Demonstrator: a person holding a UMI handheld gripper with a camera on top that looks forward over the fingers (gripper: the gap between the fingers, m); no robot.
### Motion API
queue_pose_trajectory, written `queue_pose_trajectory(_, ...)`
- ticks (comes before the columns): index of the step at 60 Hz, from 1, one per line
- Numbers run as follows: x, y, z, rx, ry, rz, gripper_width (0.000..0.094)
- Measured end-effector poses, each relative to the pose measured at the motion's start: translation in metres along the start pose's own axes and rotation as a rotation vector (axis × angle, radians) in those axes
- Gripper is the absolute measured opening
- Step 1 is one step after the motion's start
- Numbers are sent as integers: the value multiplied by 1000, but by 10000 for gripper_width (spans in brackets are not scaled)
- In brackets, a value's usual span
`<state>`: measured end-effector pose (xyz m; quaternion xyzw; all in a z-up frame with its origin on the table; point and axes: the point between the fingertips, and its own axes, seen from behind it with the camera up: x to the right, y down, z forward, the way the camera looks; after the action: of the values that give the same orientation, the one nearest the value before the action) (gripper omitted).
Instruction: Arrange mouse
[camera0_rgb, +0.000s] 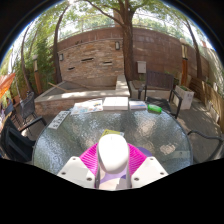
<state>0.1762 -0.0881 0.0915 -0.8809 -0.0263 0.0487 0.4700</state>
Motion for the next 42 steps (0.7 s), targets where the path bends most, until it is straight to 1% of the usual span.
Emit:
queue_pose_trajectory(2, 7, 25, 8, -35, 4, -8, 354)
queue_pose_trajectory(3, 10, 22, 10, -55, 7, -14, 355)
queue_pose_trajectory(4, 13, 29, 12, -72, 12, -21, 356)
queue_pose_trajectory(5, 16, 59, 17, -83, 18, -25, 357)
queue_pose_trajectory(6, 21, 65, 17, -94, 23, -30, 362)
queue_pose_trajectory(10, 24, 73, 24, -106, 33, -39, 421)
queue_pose_trajectory(11, 24, 82, 26, -107, 33, -40, 424)
queue_pose_trajectory(13, 26, 91, 27, -112, 29, -38, 463)
queue_pose_trajectory(18, 26, 107, 26, -158, 24, -25, 537)
queue_pose_trajectory(20, 27, 105, 23, -150, 22, -17, 625)
queue_pose_trajectory(23, 25, 99, 13, -133, 28, -23, 822)
queue_pose_trajectory(24, 26, 98, 9, -131, 33, -28, 867)
queue_pose_trajectory(26, 26, 93, -3, -120, 45, -38, 840)
queue_pose_trajectory(28, 26, 83, -14, -109, 57, -44, 831)
queue_pose_trajectory(32, 20, 71, -44, -79, 70, -51, 850)
queue_pose_trajectory(42, 1, 49, -139, -28, 119, -77, 849)
